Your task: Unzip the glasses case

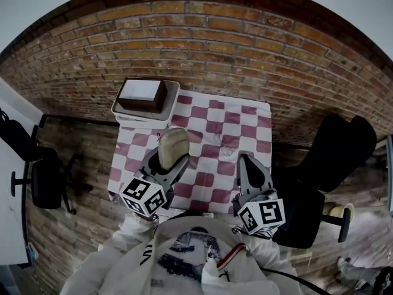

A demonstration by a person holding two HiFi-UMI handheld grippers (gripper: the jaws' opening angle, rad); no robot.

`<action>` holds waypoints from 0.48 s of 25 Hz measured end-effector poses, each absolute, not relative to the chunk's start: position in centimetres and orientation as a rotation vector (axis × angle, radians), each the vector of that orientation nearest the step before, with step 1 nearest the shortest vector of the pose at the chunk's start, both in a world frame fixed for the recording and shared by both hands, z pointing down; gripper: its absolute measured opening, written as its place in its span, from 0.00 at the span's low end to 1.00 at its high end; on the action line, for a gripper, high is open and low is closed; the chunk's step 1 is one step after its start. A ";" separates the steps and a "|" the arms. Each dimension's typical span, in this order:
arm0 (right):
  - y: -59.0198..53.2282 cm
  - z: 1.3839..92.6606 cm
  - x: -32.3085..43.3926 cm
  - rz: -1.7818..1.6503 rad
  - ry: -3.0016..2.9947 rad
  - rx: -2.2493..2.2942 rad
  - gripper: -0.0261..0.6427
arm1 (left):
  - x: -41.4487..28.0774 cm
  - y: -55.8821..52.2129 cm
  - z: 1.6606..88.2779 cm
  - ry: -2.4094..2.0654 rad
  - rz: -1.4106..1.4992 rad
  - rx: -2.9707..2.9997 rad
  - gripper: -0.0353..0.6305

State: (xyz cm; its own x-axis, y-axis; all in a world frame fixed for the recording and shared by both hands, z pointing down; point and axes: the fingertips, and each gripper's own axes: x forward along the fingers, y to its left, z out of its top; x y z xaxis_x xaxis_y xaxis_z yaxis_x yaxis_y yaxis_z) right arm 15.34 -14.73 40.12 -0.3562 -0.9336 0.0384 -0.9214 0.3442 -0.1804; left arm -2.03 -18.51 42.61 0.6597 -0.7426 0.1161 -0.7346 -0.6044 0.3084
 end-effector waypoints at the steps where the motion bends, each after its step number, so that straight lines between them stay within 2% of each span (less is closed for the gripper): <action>1: -14.7 40.1 15.4 -0.256 2.515 -1.746 0.06 | -2.4 -18.4 42.3 -1.209 -0.055 2.557 0.49; 12: -14.9 40.0 16.1 -0.222 2.513 -1.786 0.06 | -3.8 -18.3 41.2 -1.345 -0.114 2.552 0.49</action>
State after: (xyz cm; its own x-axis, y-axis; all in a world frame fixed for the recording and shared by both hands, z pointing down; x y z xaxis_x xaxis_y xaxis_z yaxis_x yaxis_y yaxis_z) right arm 16.07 -14.87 40.03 -0.3311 -0.9427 0.0418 -0.9354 0.3221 -0.1459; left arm -3.81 -18.32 41.23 0.5698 -0.8203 0.0486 -0.8005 -0.5407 0.2587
